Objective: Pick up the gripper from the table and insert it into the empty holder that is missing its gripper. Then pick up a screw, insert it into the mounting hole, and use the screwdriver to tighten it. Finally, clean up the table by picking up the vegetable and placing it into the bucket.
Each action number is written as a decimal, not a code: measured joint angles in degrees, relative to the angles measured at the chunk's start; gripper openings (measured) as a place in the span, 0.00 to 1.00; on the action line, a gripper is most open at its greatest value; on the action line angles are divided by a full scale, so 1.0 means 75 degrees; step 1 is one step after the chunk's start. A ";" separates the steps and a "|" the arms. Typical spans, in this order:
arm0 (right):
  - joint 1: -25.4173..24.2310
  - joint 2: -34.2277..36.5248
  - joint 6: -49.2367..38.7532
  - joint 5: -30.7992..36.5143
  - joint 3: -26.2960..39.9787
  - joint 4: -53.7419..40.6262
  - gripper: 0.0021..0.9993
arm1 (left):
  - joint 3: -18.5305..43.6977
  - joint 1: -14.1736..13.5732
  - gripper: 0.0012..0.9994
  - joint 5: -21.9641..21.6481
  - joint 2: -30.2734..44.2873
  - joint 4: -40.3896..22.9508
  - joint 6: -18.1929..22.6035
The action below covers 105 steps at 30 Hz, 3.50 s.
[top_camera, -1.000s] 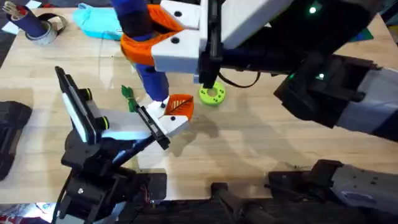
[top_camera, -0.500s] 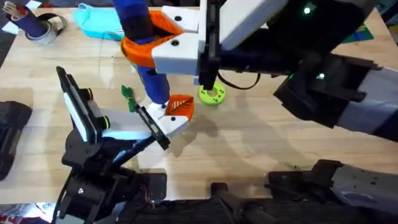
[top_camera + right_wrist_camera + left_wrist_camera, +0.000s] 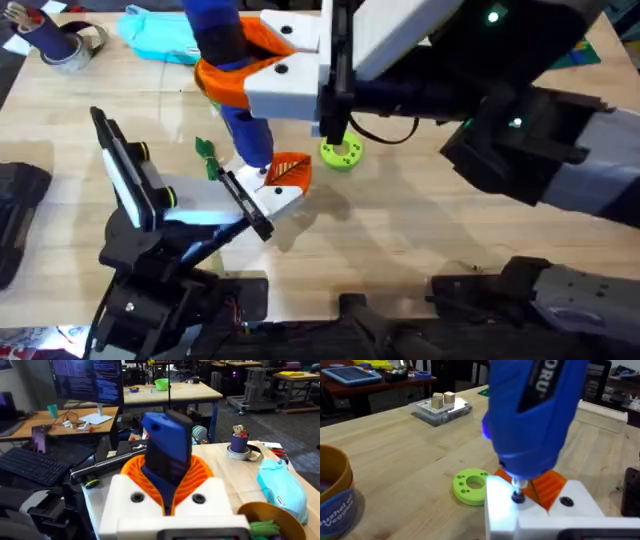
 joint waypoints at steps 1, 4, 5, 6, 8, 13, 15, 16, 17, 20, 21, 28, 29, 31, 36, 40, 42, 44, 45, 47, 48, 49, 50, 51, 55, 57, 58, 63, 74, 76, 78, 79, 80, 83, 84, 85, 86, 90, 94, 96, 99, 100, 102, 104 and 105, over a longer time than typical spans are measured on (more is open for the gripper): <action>0.0000 0.0000 0.0000 0.0000 0.0000 0.0000 0.04 | 0.0000 0.0000 0.01 -0.0001 0.0000 0.0000 0.0000; 0.0000 0.0000 0.0002 0.0000 0.0000 -0.0001 0.04 | 0.0000 0.0002 0.01 -0.0001 0.0000 0.0002 0.0000; 0.0000 0.0000 0.0002 0.0002 0.0000 -0.0003 0.04 | 0.0000 0.0000 0.01 -0.0001 0.0000 0.0000 0.0000; 0.0000 0.0000 0.0002 0.0000 0.0000 -0.0004 0.04 | 0.0000 0.0000 0.01 -0.0001 -0.0002 0.0000 0.0000; 0.0000 0.0000 0.0002 -0.0001 0.0000 -0.0006 0.04 | 0.0000 0.0001 0.01 0.0000 0.0000 0.0001 0.0000; 0.0000 0.0000 0.0002 -0.0005 -0.0001 0.0093 0.04 | 0.0000 0.0001 0.01 -0.0001 -0.0002 0.0035 0.0003; 0.0000 0.0000 0.0002 -0.0017 -0.0003 0.0136 0.04 | 0.0000 0.0000 0.01 -0.0001 -0.0002 0.0067 0.0003; 0.0000 0.0000 0.0002 -0.0025 -0.0003 0.0141 0.04 | 0.0000 0.0000 0.01 -0.0001 -0.0002 0.0073 0.0003; 0.0000 0.0000 0.0002 -0.0026 -0.0003 0.0143 0.04 | 0.0000 0.0001 0.01 -0.0001 -0.0002 0.0073 0.0003; 0.0000 0.0000 0.0002 -0.0028 -0.0003 0.0151 0.04 | 0.0001 0.0000 0.01 -0.0001 -0.0002 0.0077 0.0003; 0.0000 0.0000 0.0002 -0.0028 -0.0004 0.0158 0.04 | 0.0002 0.0000 0.01 -0.0001 -0.0002 0.0080 0.0003; -0.0002 0.0000 0.0042 -0.0302 -0.0093 0.1297 0.04 | 0.0003 0.0003 0.01 -0.0004 -0.0002 0.0050 0.0003; -0.0006 -0.0001 0.0035 -0.0418 -0.0096 0.1644 0.04 | 0.0003 0.0003 0.01 -0.0004 -0.0002 0.0048 0.0003; -0.0006 -0.0028 0.0031 -0.0584 -0.0094 0.2095 0.04 | 0.0003 0.0003 0.01 -0.0004 -0.0002 0.0050 0.0003; -0.0080 -0.0057 0.0028 -0.0685 -0.0096 0.1793 0.04 | 0.0003 0.0001 0.01 -0.0004 -0.0002 0.0048 0.0003; -0.0533 -0.0056 -0.0146 -0.0715 -0.0096 0.1404 0.04 | 0.0003 0.0000 0.01 -0.0004 -0.0002 0.0049 0.0003; -0.0866 -0.0056 -0.0422 -0.0717 -0.0094 0.1003 0.04 | 0.0003 0.0002 0.01 -0.0004 -0.0002 0.0048 0.0003; -0.1289 -0.0057 -0.0776 -0.0698 -0.0093 0.0380 0.04 | 0.0003 0.0000 0.01 -0.0004 -0.0002 0.0050 0.0003; -0.1525 -0.0055 -0.0973 -0.0664 -0.0093 0.0015 0.04 | 0.0003 0.0001 0.01 -0.0004 -0.0002 0.0050 0.0003; -0.2014 -0.0055 -0.1321 -0.0527 -0.0096 -0.0657 0.04 | 0.0003 0.0003 0.01 -0.0005 -0.0002 0.0050 0.0003; -0.2228 -0.0055 -0.1463 -0.0415 -0.0095 -0.0959 0.04 | 0.0003 0.0003 0.01 -0.0006 -0.0002 0.0050 0.0003; -0.2439 -0.0056 -0.1586 -0.0262 -0.0092 -0.1303 0.04 | 0.0003 0.0003 0.01 -0.0004 -0.0002 0.0050 0.0003; -0.2618 -0.0057 -0.1664 -0.0090 -0.0090 -0.1653 0.04 | 0.0003 0.0003 0.01 -0.0005 -0.0002 0.0050 0.0003; -0.2781 -0.0055 -0.1743 0.0087 -0.0091 -0.2038 0.04 | 0.0003 0.0003 0.01 -0.0008 -0.0002 0.0050 0.0003; -0.3336 -0.0047 -0.2008 0.0662 -0.0101 -0.3460 0.04 | 0.0003 0.0003 0.01 -0.0007 -0.0002 0.0050 0.0003; -0.3556 -0.0041 -0.2100 0.0932 -0.0100 -0.4049 0.04 | 0.0003 0.0003 0.01 -0.0007 -0.0002 0.0049 0.0003; -0.3645 -0.0041 -0.2129 0.1063 -0.0102 -0.4275 0.04 | 0.0003 0.0003 0.01 -0.0007 -0.0002 0.0047 0.0003; -0.3978 -0.0026 -0.2216 0.1579 -0.0105 -0.4442 0.04 | 0.0003 0.0003 0.01 -0.0007 -0.0002 0.0050 0.0003; -0.4082 -0.0026 -0.2566 0.1883 -0.0102 -0.4477 0.04 | 0.0003 0.0003 0.01 -0.0007 -0.0002 0.0050 0.0003; -0.4107 -0.0026 -0.2976 0.1897 -0.0102 -0.4775 0.04 | 0.0003 0.0002 0.01 -0.0007 -0.0002 0.0050 0.0003; -0.4171 -0.0021 -0.3442 0.1896 -0.0102 -0.5168 0.04 | 0.0003 0.0001 0.01 -0.0007 -0.0002 0.0050 0.0003; -0.4220 0.0009 -0.3696 0.1895 -0.0102 -0.5351 0.04 | 0.0003 0.0003 0.01 -0.0007 -0.0002 0.0050 0.0003; -0.4281 0.0058 -0.3972 0.1894 -0.0102 -0.5529 0.04 | 0.0003 0.0003 0.01 -0.0007 -0.0002 0.0050 0.0003; -0.4445 0.0317 -0.4804 0.1915 -0.0102 -0.6010 0.04 | 0.0003 0.0003 0.01 -0.0007 -0.0002 0.0050 0.0003; -0.4496 0.0439 -0.5100 0.1919 -0.0102 -0.6111 0.04 | 0.0003 0.0003 0.01 -0.0007 -0.0002 0.0050 0.0003; -0.4538 0.0572 -0.5389 0.1920 -0.0102 -0.6175 0.04 | 0.0003 0.0003 0.01 -0.0007 -0.0002 0.0050 0.0003; -0.4573 0.0705 -0.5669 0.1921 -0.0102 -0.6206 0.04 | 0.0003 0.0003 0.01 -0.0007 -0.0002 0.0050 0.0003; -0.4592 0.1197 -0.6590 0.1823 -0.0102 -0.6132 0.04 | 0.0003 0.0003 0.01 -0.0007 -0.0002 0.0050 0.0003; -0.4586 0.1738 -0.7053 0.1708 -0.0093 -0.6010 0.04 | 0.0003 0.0003 0.01 -0.0007 -0.0002 0.0050 0.0003; -0.4584 0.2017 -0.7190 0.1679 -0.0089 -0.6034 0.04 | 0.0003 0.0003 0.01 -0.0011 -0.0002 0.0050 0.0003; -0.4584 0.2312 -0.7312 0.1687 -0.0079 -0.6201 0.15 | 0.0003 0.0003 0.01 -0.0025 -0.0002 0.0049 0.0003; -0.4587 0.2391 -0.7333 0.1691 -0.0079 -0.6270 0.24 | 0.0003 0.0003 0.01 -0.0028 -0.0002 0.0041 0.0003; -0.4587 0.2547 -0.7367 0.1689 -0.0079 -0.6349 0.43 | 0.0003 0.0003 0.01 -0.0029 -0.0002 -0.0014 0.0001; -0.4587 0.2670 -0.7375 0.1688 -0.0079 -0.6366 0.68 | 0.0003 0.0003 0.01 -0.0037 -0.0002 -0.0021 0.0003; -0.4587 0.2717 -0.7379 0.1686 -0.0079 -0.6375 0.83 | 0.0003 0.0002 0.01 -0.0044 -0.0002 -0.0023 0.0003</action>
